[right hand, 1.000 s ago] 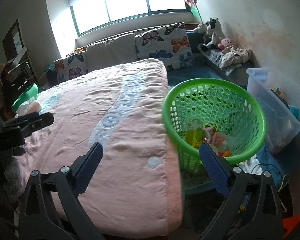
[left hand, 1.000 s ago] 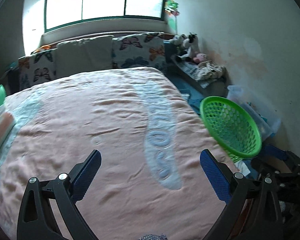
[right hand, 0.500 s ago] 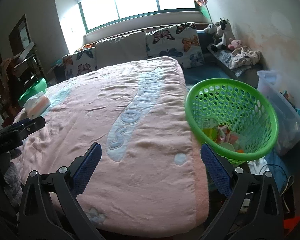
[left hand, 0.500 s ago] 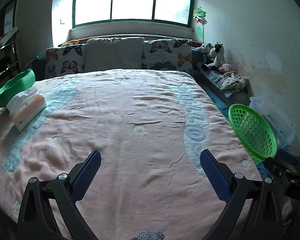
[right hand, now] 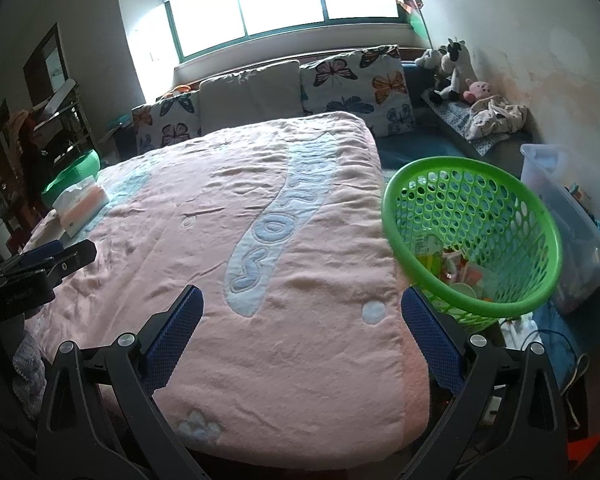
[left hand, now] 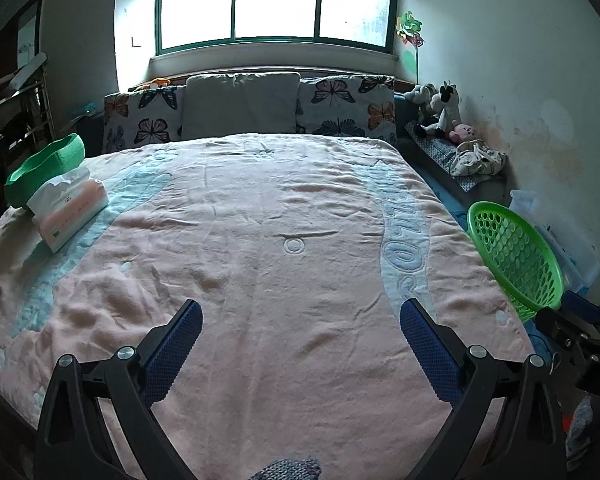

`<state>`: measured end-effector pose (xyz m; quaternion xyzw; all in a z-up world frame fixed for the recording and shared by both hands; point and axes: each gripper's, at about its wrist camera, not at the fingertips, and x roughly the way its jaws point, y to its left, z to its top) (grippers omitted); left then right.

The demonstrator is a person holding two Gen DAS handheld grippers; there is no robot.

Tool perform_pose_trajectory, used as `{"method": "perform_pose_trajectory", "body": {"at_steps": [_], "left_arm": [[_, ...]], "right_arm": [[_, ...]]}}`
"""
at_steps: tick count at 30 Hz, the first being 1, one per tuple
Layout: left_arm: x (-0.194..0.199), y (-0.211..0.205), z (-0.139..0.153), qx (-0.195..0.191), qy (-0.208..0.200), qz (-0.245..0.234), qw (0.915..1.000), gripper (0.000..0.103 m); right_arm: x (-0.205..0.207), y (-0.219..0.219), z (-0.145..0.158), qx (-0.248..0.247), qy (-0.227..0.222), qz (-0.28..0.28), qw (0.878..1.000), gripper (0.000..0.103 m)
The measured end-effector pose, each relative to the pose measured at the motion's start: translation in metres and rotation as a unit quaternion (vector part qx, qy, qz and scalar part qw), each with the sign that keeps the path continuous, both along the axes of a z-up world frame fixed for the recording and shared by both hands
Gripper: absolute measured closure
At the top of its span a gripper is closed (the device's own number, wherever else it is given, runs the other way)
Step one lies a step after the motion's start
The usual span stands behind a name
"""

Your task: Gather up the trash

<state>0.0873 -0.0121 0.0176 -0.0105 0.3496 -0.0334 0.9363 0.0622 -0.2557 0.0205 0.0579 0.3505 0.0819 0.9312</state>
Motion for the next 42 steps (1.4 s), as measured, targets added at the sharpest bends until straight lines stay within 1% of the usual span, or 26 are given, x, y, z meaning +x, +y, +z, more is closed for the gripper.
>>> {"method": "perform_pose_trajectory", "body": {"at_steps": [21, 42], "left_arm": [[-0.0054, 0.0042, 0.0009, 0.006, 0.003, 0.012, 0.9999, 0.007], [-0.0043, 0.0083, -0.0052, 0.002, 0.012, 0.019, 0.9997, 0.007]], "right_arm": [[0.0012, 0.0056, -0.0006, 0.002, 0.0, 0.011, 1.0, 0.004], [0.0025, 0.0094, -0.0027, 0.005, 0.004, 0.017, 1.0, 0.004]]}}
